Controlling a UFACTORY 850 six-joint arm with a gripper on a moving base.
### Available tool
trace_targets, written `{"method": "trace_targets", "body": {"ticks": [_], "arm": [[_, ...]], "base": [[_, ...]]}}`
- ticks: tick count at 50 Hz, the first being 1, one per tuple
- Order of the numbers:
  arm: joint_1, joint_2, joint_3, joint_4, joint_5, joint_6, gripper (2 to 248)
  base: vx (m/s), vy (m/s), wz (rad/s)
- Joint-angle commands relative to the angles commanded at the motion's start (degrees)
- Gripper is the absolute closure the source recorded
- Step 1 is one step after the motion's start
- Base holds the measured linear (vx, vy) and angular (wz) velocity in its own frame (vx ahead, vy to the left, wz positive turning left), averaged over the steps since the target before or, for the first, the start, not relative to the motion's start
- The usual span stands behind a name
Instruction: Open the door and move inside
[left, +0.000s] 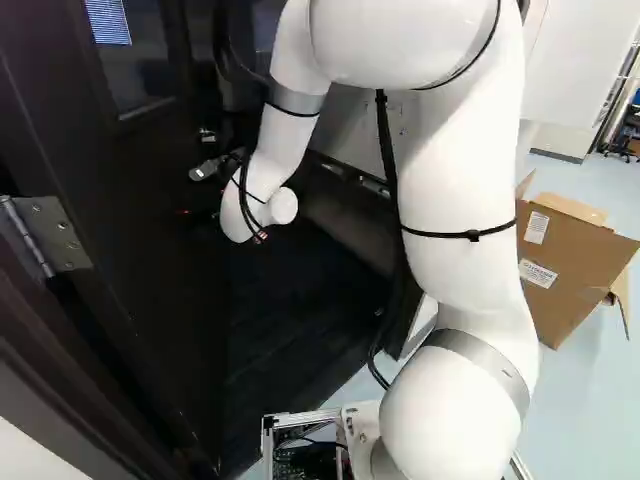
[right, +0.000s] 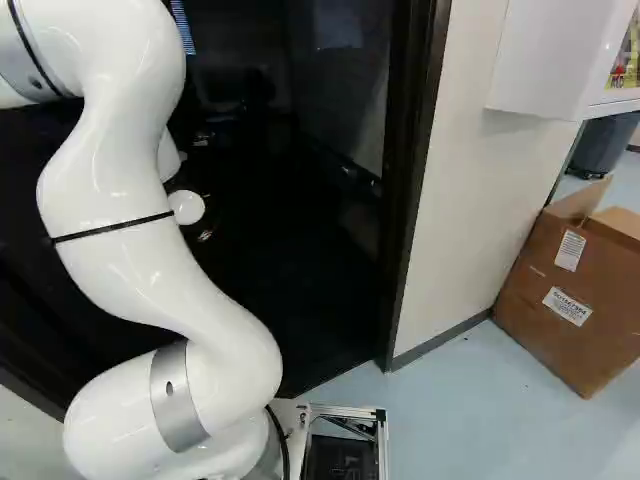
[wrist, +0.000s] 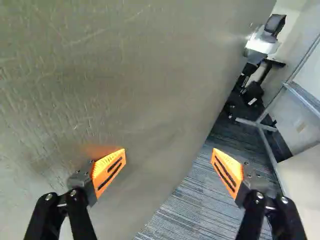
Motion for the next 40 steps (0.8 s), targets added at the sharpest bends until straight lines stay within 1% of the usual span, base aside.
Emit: {"method": "trace_targets", "body": {"ticks": [40], "arm": [[3.74,-4.85,-6.18,0.0,0.0,0.0,3]], "base": [[0.0,0.0,0.0]]}}
